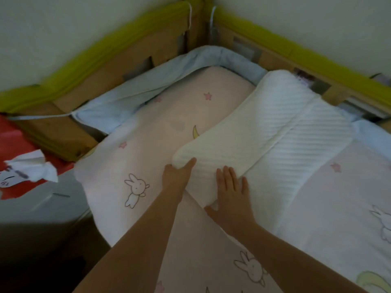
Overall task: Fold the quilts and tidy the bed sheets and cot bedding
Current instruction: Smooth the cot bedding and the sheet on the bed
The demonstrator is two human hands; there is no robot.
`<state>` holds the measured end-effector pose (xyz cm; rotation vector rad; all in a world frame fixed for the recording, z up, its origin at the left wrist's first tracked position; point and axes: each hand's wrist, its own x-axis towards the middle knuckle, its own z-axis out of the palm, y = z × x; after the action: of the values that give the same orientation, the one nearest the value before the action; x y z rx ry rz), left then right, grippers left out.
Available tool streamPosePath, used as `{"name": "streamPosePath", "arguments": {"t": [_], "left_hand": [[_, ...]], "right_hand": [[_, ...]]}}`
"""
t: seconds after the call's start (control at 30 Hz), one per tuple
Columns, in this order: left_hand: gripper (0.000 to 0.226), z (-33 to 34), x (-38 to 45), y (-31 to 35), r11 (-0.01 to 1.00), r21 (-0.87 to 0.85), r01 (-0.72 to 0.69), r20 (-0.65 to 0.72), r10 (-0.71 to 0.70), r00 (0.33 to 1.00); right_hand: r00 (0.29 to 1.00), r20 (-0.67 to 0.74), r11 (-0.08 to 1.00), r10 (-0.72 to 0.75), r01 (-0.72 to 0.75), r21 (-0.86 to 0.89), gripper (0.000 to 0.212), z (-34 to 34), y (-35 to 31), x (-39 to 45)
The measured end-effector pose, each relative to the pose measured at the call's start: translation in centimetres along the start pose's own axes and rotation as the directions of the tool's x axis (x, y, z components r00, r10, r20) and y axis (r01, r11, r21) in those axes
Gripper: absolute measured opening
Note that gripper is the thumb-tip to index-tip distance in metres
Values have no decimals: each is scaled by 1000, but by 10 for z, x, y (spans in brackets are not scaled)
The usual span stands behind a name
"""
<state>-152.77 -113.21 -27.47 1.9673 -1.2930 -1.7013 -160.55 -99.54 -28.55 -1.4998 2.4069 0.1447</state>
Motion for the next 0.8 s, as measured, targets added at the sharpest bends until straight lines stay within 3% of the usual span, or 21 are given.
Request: {"name": "streamPosePath", "arguments": {"t": [0.13,0.3,0.43,0.5,0.6,0.8], "left_hand": [[86,34,8,-1,996,-73,48,-53,-52,997],[69,37,1,-6,962,-238,135,-18,-143,990],[45,22,-38,7,968,-247,42,-56,-58,997],[24,14,-66,18,966,-260,8,-59,-25,998],[19,-11,-121,45,961,-269,-65,-26,60,998],[23,-75,-223,148,908,-276,-316,45,341,939]], "right_hand": [[994,-110,1000,17,-17,3,117,14,2,-6],[964,-220,988,151,-137,77,103,27,-3,-6],[964,-196,982,178,-160,102,70,-8,3,-12],[984,-135,988,117,-101,117,59,-34,15,-18],[995,-100,980,21,0,199,53,-92,31,-44],[927,-375,969,30,65,239,40,-231,11,-89]]}}
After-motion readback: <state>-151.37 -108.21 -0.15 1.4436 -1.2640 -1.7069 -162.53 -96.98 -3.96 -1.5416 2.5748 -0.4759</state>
